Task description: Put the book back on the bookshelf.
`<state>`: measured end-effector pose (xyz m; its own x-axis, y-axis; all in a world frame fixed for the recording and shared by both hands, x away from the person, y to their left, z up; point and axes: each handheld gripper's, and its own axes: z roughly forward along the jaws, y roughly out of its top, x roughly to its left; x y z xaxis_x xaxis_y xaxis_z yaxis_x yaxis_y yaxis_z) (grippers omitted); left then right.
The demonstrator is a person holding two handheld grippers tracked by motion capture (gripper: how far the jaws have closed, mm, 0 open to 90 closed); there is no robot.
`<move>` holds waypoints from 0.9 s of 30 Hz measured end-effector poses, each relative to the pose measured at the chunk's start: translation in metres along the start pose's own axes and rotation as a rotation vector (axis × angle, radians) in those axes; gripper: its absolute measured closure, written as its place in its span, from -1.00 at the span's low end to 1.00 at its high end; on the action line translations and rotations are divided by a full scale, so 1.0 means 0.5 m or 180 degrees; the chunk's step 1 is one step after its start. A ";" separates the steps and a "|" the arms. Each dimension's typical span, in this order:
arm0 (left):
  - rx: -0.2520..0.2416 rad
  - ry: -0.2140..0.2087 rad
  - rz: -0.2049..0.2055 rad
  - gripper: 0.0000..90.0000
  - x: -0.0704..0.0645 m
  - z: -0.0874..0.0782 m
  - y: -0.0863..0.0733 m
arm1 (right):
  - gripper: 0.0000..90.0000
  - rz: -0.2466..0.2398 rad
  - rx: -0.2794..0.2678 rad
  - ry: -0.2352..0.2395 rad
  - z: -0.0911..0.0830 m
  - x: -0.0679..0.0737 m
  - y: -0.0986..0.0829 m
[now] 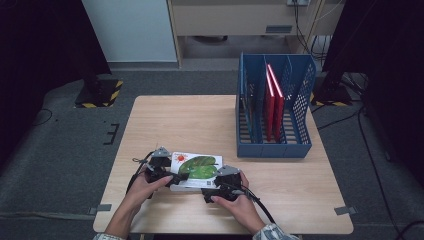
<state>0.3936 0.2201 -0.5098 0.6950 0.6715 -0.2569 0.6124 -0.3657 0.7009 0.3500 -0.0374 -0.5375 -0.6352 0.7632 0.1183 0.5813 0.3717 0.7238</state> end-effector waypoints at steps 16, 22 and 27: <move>0.0037 -0.0357 -0.0125 -0.54 0.013 0.017 -0.001 | -0.97 -0.0080 0.0013 -0.0021 0.001 -0.001 0.001; 0.0076 -0.0285 0.0070 -0.86 0.010 0.019 -0.005 | -0.96 -0.0112 0.0022 -0.0027 0.001 -0.002 0.001; 0.0074 -0.0241 0.0100 -0.87 0.008 0.019 -0.005 | -0.93 -0.0153 0.0035 -0.0031 0.000 -0.003 0.000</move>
<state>0.3984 0.2177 -0.5190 0.7400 0.6092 -0.2852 0.5978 -0.4012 0.6940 0.3508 -0.0385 -0.5377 -0.6576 0.7494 0.0770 0.5559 0.4137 0.7210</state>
